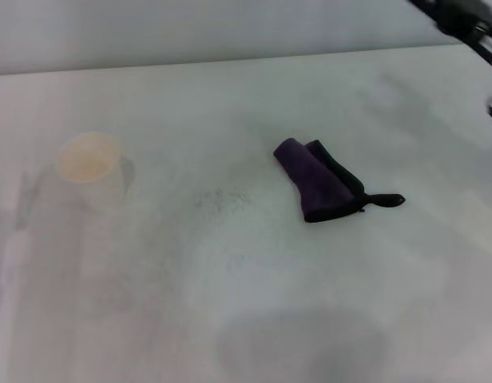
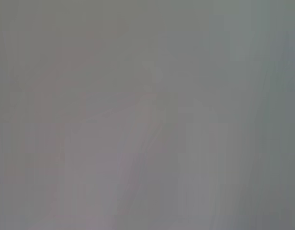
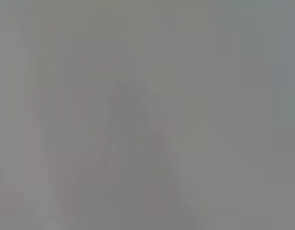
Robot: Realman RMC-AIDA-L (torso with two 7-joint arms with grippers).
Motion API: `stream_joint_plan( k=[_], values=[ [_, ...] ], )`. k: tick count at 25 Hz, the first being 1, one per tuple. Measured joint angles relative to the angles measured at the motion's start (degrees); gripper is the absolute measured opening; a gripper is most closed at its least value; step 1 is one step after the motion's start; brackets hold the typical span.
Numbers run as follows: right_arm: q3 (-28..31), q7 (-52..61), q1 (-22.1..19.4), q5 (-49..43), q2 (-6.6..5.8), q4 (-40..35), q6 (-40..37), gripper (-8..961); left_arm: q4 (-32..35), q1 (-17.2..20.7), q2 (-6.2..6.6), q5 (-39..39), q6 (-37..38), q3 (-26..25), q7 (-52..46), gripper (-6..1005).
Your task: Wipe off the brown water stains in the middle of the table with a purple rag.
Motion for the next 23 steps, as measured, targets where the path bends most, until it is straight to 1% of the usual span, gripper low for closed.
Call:
stream_joint_plan(
  k=[2, 4, 6, 9, 10, 12, 23],
  values=[
    [3.98, -16.21, -0.23, 3.89, 0.21, 7.27, 0.07, 865, 0.0, 0.04, -0.04, 0.59, 0.0, -0.22, 0.0, 887],
    [6.66, -30.85, -0.19, 6.73, 0.31, 13.6, -0.89, 872, -0.04, 0.09, -0.13, 0.44, -0.17, -0.42, -0.05, 887],
    [10.4, -45.87, -0.03, 8.97, 0.51, 19.58, -3.56, 872, -0.08, 0.04, -0.17, 0.35, -0.29, -0.46, -0.81, 887],
    [14.2, -56.61, -0.13, 9.56, 0.62, 23.15, -7.9, 872, -0.86, -0.37, -0.07, 0.33, -0.38, -0.47, -4.15, 887],
    [14.71, -58.26, -0.2, 9.53, 0.57, 23.47, -9.15, 872, -1.51, -0.55, -0.07, 0.32, -0.39, -0.48, -5.39, 887],
    [14.63, -58.04, -0.19, 9.39, 0.52, 23.68, -10.75, 872, -2.54, -0.73, -0.08, 0.31, -0.43, -0.5, -7.2, 887],
    [14.44, -52.12, 0.12, 9.29, 0.69, 24.85, -10.87, 872, -2.32, -0.81, -0.27, -0.24, -0.62, -0.56, -8.2, 887]
  ],
)
